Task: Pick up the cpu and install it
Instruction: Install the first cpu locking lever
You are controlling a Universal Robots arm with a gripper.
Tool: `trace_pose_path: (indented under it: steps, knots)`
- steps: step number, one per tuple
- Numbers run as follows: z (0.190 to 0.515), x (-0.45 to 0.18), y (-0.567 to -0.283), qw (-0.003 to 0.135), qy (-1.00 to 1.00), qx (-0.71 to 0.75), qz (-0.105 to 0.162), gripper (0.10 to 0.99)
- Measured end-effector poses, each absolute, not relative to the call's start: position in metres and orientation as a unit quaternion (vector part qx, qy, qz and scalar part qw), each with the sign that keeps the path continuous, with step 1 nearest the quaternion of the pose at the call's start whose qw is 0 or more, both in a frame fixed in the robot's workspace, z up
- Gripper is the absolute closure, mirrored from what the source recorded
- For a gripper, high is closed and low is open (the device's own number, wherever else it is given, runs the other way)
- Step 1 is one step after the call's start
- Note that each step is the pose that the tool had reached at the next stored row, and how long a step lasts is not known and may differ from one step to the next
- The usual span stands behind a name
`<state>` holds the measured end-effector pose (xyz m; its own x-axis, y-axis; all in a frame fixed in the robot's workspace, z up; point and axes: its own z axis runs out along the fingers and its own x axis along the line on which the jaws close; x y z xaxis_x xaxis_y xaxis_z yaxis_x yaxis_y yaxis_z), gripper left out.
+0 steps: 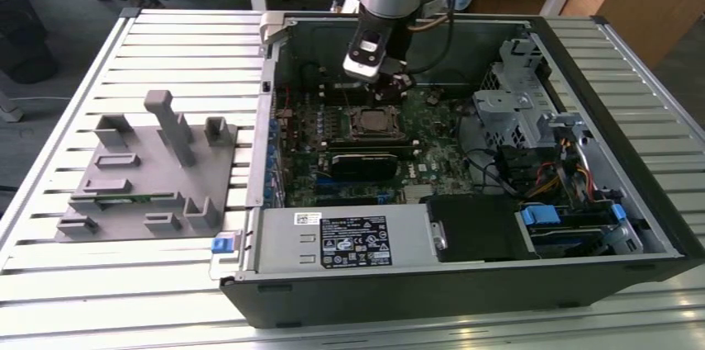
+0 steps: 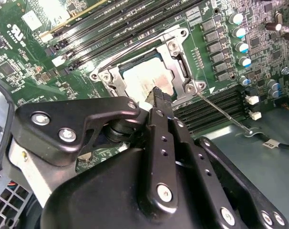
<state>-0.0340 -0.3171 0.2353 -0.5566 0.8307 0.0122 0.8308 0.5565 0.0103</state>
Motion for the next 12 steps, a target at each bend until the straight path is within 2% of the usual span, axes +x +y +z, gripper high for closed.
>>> trace_pose_path:
  steps: [12]
  knots:
    - [0.2353,-0.0340,-0.3171,0.003,-0.893,-0.450,-0.007,0.980]
